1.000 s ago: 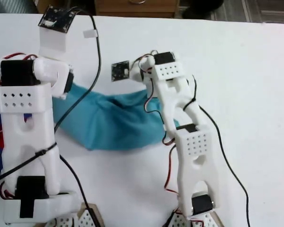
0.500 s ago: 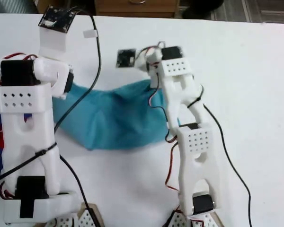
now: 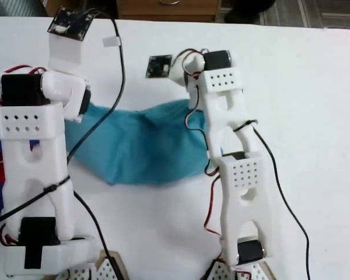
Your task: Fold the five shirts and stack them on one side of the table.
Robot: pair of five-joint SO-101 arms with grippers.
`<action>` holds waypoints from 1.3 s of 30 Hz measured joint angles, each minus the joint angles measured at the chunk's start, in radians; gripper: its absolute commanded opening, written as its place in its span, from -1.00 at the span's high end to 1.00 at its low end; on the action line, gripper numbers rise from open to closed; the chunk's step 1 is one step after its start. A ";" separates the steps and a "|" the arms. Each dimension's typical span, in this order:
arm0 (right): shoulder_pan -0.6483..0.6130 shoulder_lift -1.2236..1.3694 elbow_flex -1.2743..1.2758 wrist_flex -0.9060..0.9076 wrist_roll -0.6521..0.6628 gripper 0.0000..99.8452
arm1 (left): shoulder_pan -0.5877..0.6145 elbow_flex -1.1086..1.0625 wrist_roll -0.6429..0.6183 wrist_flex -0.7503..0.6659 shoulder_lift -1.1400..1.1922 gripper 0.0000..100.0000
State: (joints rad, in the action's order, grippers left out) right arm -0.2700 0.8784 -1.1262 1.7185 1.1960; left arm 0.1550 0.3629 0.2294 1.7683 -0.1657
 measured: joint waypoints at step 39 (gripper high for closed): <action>0.466 -1.011 -0.051 0.031 -0.252 0.96 | -0.249 -0.066 -0.074 -0.031 -0.109 0.95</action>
State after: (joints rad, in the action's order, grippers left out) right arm 0.1964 -0.1327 -1.1769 1.7492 0.9444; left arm -0.0936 0.2969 0.1557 1.7377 -0.2746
